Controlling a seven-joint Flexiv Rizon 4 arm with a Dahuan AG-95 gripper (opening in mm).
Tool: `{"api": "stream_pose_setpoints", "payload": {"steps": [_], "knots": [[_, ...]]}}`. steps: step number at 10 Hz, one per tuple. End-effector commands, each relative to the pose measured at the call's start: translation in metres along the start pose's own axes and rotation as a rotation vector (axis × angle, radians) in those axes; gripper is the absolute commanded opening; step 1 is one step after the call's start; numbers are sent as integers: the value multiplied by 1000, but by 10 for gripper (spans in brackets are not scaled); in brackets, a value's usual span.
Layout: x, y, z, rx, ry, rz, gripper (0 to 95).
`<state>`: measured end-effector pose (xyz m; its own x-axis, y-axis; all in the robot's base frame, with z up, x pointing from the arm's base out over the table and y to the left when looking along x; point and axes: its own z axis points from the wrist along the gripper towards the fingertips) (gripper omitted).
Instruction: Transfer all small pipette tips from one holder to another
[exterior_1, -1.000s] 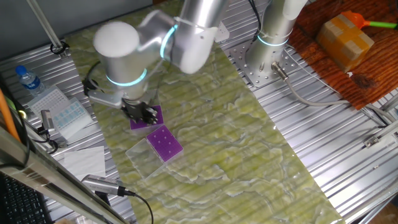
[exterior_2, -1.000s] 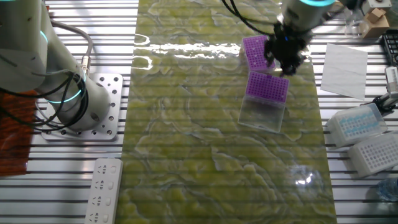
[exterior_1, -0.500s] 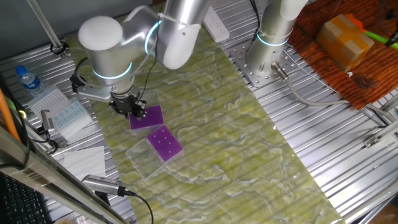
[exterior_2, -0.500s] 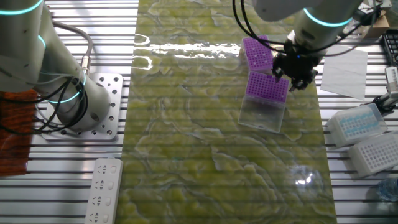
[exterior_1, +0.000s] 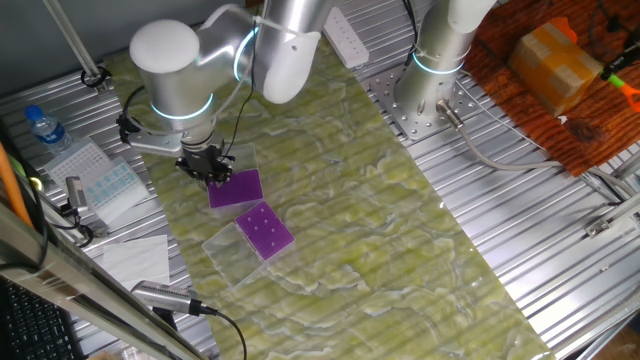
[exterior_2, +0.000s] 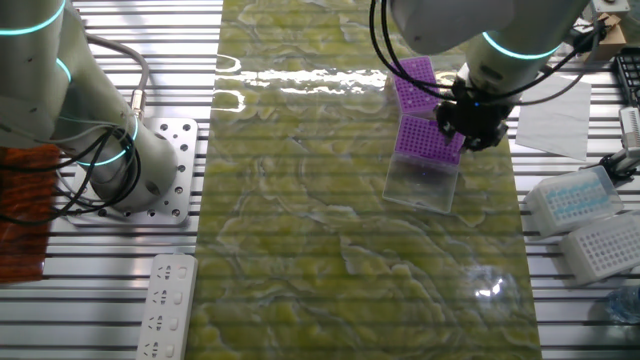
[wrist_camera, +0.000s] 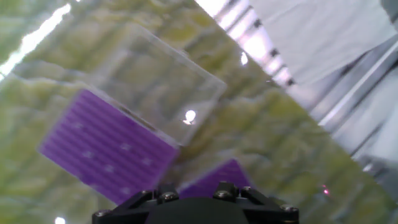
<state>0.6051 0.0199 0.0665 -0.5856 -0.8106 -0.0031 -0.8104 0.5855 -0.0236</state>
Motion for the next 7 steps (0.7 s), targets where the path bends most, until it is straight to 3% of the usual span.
{"api": "stream_pose_setpoints", "payload": {"steps": [1,7], "knots": [[-1,-1,5,7,-8,-11,190],[-1,-1,7,11,-9,-20,190]]}}
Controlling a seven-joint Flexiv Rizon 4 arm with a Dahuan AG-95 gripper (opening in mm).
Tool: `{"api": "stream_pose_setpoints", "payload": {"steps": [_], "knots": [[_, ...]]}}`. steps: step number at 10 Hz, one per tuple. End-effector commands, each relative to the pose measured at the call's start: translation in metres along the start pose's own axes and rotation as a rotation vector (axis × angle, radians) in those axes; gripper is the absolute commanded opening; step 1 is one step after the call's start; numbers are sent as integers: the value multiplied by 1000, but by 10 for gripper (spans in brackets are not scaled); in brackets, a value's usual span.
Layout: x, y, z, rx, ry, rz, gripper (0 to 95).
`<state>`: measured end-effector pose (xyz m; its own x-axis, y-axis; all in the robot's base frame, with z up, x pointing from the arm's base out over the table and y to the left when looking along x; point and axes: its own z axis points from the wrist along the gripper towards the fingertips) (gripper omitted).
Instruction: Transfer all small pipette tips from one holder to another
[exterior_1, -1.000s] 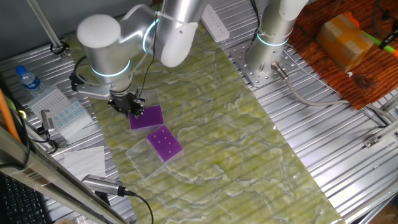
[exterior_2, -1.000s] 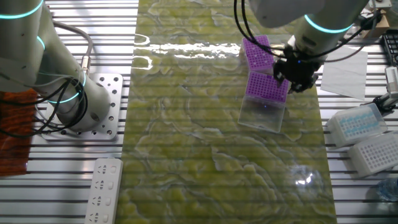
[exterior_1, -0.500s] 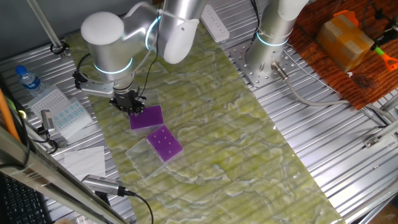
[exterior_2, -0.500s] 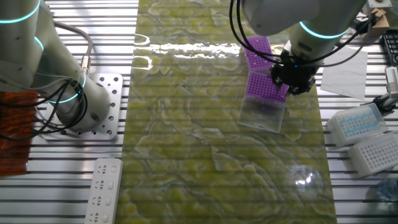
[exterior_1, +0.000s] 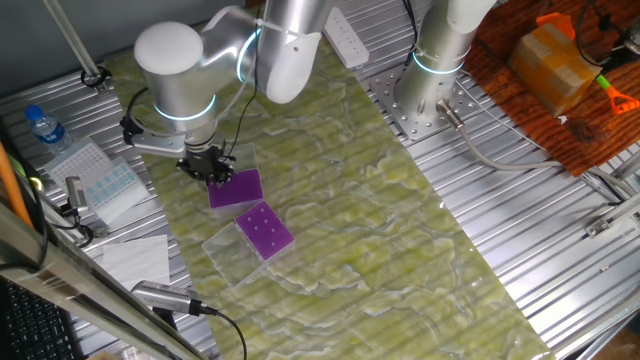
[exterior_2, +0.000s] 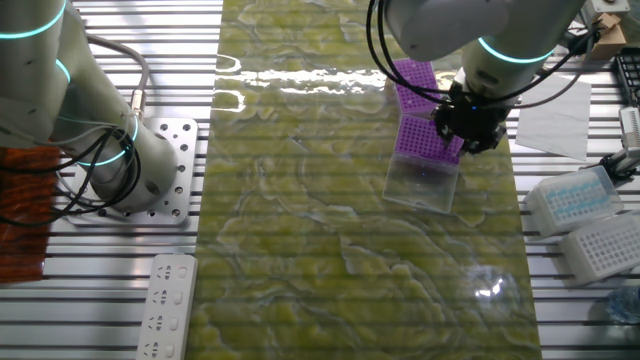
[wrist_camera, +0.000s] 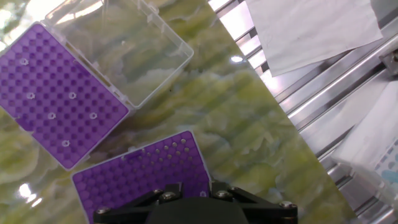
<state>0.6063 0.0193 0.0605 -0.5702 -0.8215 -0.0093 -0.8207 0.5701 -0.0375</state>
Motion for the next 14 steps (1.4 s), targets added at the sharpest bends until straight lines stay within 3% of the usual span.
{"api": "stream_pose_setpoints", "payload": {"steps": [1,2,6,11,12,14], "knots": [[-1,0,0,-4,0,0,190],[-1,0,0,-9,7,3,380],[-1,0,0,-36,27,18,380],[-1,0,0,-31,45,26,380],[-1,0,0,-30,44,24,190],[-1,0,0,-29,40,17,190]]}}
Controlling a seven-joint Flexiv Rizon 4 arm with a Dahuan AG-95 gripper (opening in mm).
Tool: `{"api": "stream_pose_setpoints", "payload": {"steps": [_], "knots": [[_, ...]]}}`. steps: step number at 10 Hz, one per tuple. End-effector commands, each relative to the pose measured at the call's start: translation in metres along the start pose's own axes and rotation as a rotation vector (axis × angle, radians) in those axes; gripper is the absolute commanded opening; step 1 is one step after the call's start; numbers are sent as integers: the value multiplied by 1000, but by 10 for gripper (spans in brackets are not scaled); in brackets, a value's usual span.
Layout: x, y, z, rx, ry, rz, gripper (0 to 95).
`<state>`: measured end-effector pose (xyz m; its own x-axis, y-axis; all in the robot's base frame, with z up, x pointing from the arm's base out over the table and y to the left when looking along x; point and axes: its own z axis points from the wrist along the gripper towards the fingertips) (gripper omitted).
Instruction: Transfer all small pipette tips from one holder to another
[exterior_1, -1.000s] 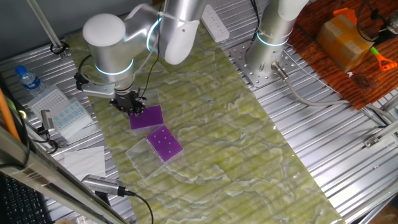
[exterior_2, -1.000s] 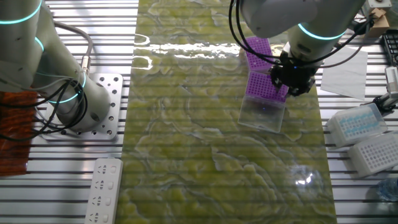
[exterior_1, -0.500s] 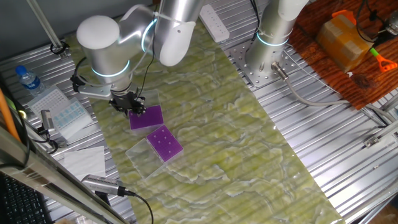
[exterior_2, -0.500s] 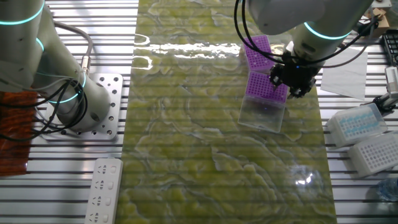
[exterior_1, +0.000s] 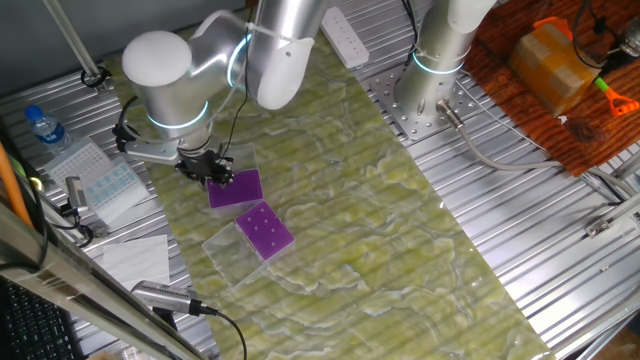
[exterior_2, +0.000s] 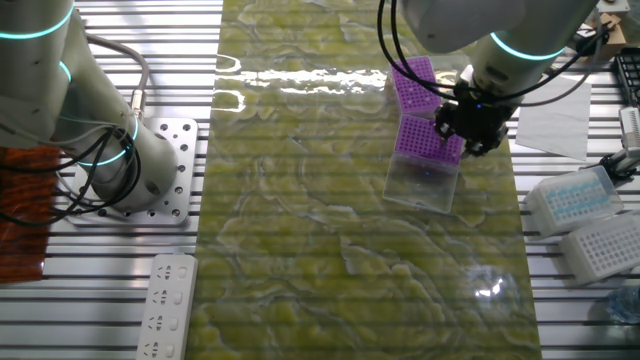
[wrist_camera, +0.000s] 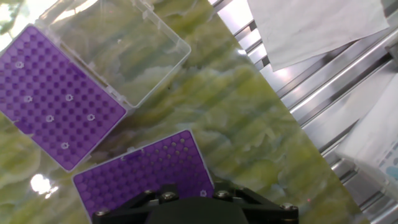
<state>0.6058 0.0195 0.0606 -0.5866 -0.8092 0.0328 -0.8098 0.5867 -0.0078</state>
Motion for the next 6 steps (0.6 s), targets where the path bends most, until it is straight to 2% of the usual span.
{"api": "stream_pose_setpoints", "payload": {"steps": [1,6], "knots": [[-1,-1,1,1,-3,-2,190],[1,-4,9,11,-12,-13,190]]}}
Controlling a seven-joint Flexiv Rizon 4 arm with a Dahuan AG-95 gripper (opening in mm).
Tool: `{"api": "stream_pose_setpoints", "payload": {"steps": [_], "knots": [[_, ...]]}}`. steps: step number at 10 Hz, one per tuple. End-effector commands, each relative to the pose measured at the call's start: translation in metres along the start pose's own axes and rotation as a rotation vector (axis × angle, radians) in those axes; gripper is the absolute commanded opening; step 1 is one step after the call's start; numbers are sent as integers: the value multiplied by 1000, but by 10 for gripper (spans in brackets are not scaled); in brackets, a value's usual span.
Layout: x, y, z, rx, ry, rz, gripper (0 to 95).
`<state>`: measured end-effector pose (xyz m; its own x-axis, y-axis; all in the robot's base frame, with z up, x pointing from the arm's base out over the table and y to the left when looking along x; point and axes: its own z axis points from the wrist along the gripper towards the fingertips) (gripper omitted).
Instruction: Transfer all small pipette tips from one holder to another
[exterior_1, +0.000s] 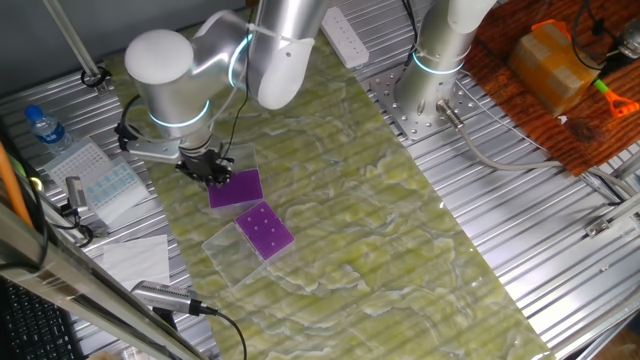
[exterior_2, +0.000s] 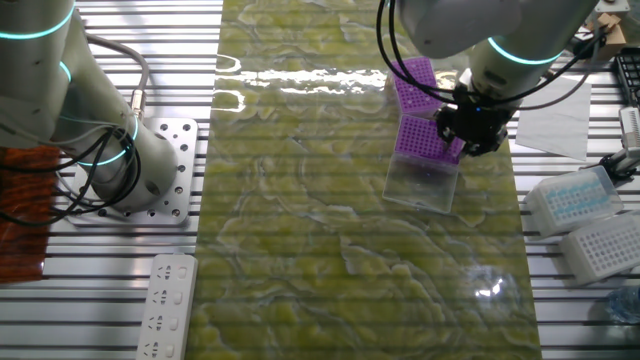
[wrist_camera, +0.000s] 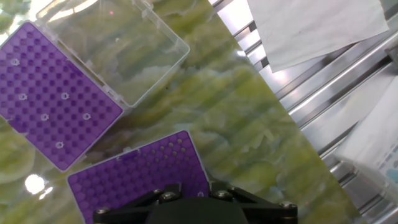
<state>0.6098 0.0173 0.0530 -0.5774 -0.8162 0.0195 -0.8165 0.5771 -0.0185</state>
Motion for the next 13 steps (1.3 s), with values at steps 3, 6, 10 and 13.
{"api": "stream_pose_setpoints", "payload": {"steps": [3,6,10,13], "knots": [[6,-2,7,3,-9,-9,190],[7,-2,7,2,-13,-5,0],[8,0,1,-6,-13,0,0],[12,10,-25,-14,16,-9,0]]}}
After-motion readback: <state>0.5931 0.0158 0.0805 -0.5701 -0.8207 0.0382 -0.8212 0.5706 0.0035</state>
